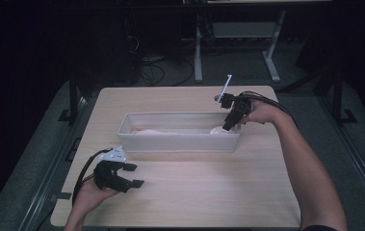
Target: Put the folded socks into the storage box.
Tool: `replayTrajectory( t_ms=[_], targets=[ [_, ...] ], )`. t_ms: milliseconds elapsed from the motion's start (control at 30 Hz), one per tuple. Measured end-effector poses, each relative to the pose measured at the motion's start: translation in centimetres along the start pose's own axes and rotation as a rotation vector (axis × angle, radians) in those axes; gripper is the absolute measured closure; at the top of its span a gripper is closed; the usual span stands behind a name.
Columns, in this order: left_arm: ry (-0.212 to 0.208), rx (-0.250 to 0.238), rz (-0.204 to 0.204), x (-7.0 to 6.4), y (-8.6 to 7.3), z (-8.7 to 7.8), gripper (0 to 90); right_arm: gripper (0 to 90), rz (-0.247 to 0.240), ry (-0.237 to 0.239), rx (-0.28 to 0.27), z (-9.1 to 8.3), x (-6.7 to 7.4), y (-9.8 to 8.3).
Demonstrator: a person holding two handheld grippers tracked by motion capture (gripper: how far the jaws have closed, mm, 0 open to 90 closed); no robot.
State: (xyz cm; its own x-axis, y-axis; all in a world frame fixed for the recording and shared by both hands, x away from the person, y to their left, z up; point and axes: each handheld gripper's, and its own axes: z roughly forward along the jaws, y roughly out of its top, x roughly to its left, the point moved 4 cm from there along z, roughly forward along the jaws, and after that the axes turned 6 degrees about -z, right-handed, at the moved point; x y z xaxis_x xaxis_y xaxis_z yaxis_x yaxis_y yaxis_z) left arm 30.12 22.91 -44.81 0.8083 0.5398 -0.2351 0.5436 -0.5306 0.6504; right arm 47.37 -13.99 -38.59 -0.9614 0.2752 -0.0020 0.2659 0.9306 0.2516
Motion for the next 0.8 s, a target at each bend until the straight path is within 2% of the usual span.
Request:
replayTrajectory(
  t_ms=[367, 800],
  targets=[
    [-0.003, 0.001, 0.001, -0.1, 0.1, 0.1, 28.7, 59.6, 0.002, -0.006, -0.01, -0.7, 0.3, -0.2],
    [-0.004, 0.002, 0.002, -0.2, 0.1, -0.1, 28.5, 58.9, 0.003, -0.032, -0.014, -2.8, 1.1, -0.6]
  ],
)
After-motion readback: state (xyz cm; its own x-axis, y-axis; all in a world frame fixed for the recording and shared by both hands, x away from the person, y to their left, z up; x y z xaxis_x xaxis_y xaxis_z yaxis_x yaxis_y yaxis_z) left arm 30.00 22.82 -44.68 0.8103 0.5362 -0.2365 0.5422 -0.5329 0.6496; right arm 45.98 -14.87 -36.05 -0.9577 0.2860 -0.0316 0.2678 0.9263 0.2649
